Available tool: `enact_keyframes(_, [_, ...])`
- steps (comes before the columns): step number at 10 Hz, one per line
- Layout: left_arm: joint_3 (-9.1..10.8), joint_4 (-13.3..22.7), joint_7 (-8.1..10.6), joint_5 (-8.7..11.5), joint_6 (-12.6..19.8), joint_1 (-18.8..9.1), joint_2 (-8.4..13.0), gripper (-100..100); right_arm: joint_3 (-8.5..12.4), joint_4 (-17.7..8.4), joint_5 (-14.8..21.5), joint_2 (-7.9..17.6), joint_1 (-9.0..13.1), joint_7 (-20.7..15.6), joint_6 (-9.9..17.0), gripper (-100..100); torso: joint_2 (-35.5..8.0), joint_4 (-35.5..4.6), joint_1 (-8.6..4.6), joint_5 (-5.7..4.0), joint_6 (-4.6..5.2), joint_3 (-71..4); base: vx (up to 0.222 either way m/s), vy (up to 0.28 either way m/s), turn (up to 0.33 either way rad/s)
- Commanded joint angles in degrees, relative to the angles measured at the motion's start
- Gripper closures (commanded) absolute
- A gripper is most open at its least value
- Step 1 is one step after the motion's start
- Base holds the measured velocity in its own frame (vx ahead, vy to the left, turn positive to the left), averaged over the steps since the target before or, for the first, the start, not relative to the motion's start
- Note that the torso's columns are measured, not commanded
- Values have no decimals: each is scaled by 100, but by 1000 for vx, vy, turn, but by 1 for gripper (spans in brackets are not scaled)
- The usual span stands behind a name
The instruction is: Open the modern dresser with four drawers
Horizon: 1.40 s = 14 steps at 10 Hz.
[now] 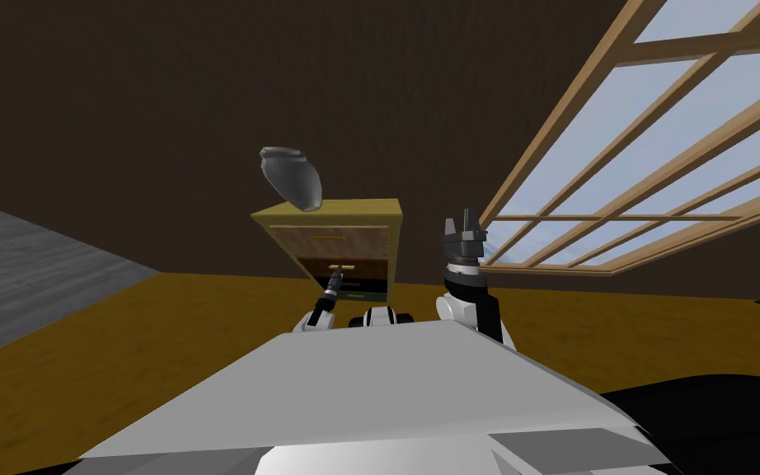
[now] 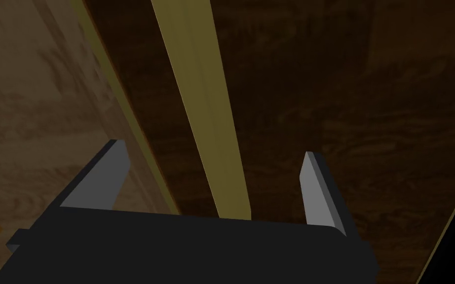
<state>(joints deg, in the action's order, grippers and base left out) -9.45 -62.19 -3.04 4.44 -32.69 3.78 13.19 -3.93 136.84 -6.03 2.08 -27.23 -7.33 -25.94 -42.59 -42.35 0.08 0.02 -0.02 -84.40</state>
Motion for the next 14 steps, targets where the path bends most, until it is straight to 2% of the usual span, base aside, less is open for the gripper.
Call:
enact_keyframes(1, [0, 1, 0, 0, -2, -1, 0, 100, 0, -1, 0, 0, 1, 0, 0, 0, -16, -7, 0, 0, 1, 12, 12, -1, 0])
enact_keyframes(7, [-65, -179, 64, 8, 107, 59, 101, 100, 0, -1, 0, 0, 4, 0, 1, 0, 33, 8, -4, -1, 1, -19, -150, 16, 22])
enact_keyframes(8, [-41, -133, 52, 7, 115, 21, 73, -100, 0, -1, 0, 0, 2, 0, 1, 0, 64, 14, -10, -2, 3, -36, 70, -17, -37])
enact_keyframes(13, [-1, -57, 31, 4, 116, -44, 27, -100, 0, 0, 0, 0, -1, 0, 0, 0, 23, 4, -18, -5, 2, -12, 143, -34, -19])
enact_keyframes(14, [191, 131, -77, 42, 162, -242, -73, -100, 0, 0, 0, 0, 0, 0, 0, 0, -5, -2, -3, -2, 1, 3, -4, 22, -216])
